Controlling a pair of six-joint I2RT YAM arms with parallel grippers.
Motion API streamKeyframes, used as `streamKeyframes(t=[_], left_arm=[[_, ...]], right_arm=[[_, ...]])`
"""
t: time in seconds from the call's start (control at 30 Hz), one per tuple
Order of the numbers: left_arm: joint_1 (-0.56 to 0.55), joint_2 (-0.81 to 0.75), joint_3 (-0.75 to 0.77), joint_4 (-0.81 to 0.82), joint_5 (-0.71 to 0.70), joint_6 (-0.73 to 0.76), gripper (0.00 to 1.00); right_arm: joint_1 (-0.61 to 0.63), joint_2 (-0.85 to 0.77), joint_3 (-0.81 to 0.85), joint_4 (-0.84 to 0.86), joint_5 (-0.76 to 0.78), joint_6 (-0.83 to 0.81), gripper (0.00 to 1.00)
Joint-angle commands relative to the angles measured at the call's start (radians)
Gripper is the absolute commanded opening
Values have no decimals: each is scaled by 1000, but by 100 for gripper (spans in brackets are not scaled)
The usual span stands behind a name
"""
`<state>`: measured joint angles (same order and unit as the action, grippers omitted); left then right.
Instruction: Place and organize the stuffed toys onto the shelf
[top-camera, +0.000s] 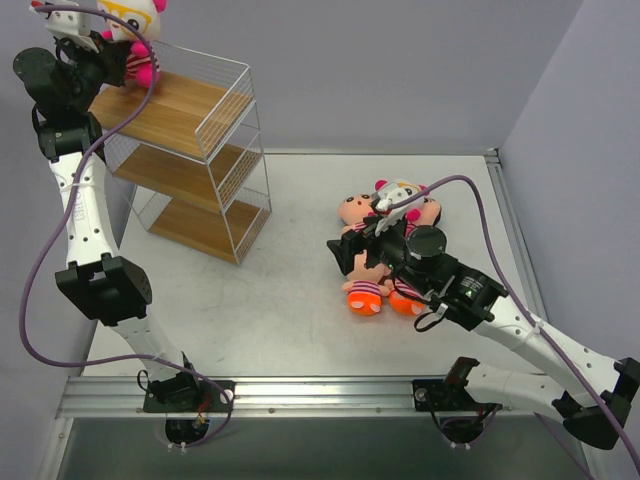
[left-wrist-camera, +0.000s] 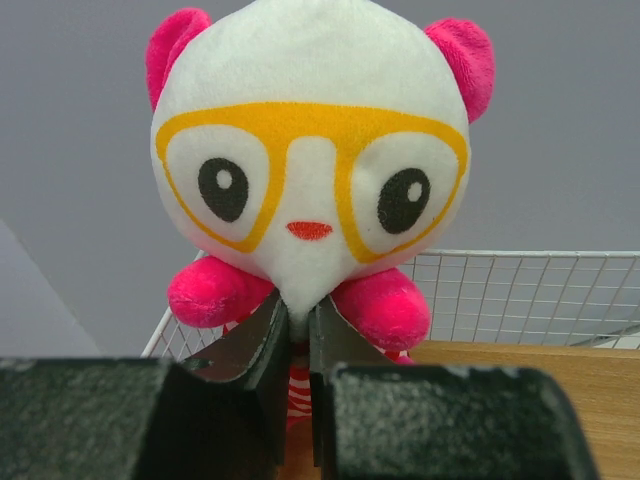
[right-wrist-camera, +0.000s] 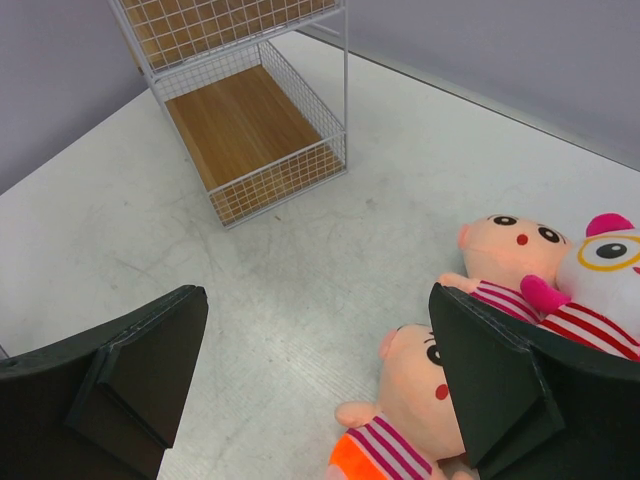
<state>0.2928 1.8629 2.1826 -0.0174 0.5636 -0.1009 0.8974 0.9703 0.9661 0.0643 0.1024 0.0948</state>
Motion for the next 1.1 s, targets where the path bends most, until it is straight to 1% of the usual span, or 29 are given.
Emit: streamKeyframes(t=[0.0, 0.1, 0.23, 0.27, 0.37, 0.4, 0.47, 0.6, 0.63, 0.7, 0.83, 0.93, 1.0, 1.03, 1.07], left_arm=[[8, 1, 2, 82, 7, 24, 14], [8, 1, -7, 88, 4, 21, 18], [8, 5, -23, 94, 12, 9, 21], [8, 4, -27, 93, 13, 4, 24], [8, 5, -33, 86, 12, 3, 29], [9, 4, -34, 86, 9, 3, 34], [9, 2, -37, 86, 9, -5, 39], [16, -11, -43, 89, 1, -23, 46], [17, -14, -46, 94, -1, -28, 53], [20, -27, -52, 100, -5, -37, 56], [25, -50, -70, 103, -10, -52, 67], [26, -68, -84, 111, -11, -63, 70], [28, -80, -87, 111, -10, -69, 75], [28, -90, -92, 111, -10, -74, 80], [28, -93, -95, 111, -10, -77, 80]], right_arm=[[-3, 15, 25, 43, -15, -17, 100], [-2, 16, 23, 45, -18, -15, 99], [-2, 15, 22, 40, -23, -12, 99], [-2, 10, 22, 37, -23, -12, 100], [-2, 7, 23, 34, -23, -10, 99], [-2, 5, 22, 34, -23, -10, 99], [-2, 1, 19, 34, -23, -9, 99], [-3, -2, 20, 31, -26, -6, 99], [-2, -5, 19, 31, -27, -4, 99], [-2, -8, 16, 34, -29, -3, 99], [-2, -18, 13, 34, -33, -1, 99], [-2, -22, 11, 34, -35, -1, 99], [-2, -24, 11, 34, -36, -3, 99], [-2, -25, 11, 34, -36, -6, 99], [-2, -25, 11, 34, -36, -6, 99]])
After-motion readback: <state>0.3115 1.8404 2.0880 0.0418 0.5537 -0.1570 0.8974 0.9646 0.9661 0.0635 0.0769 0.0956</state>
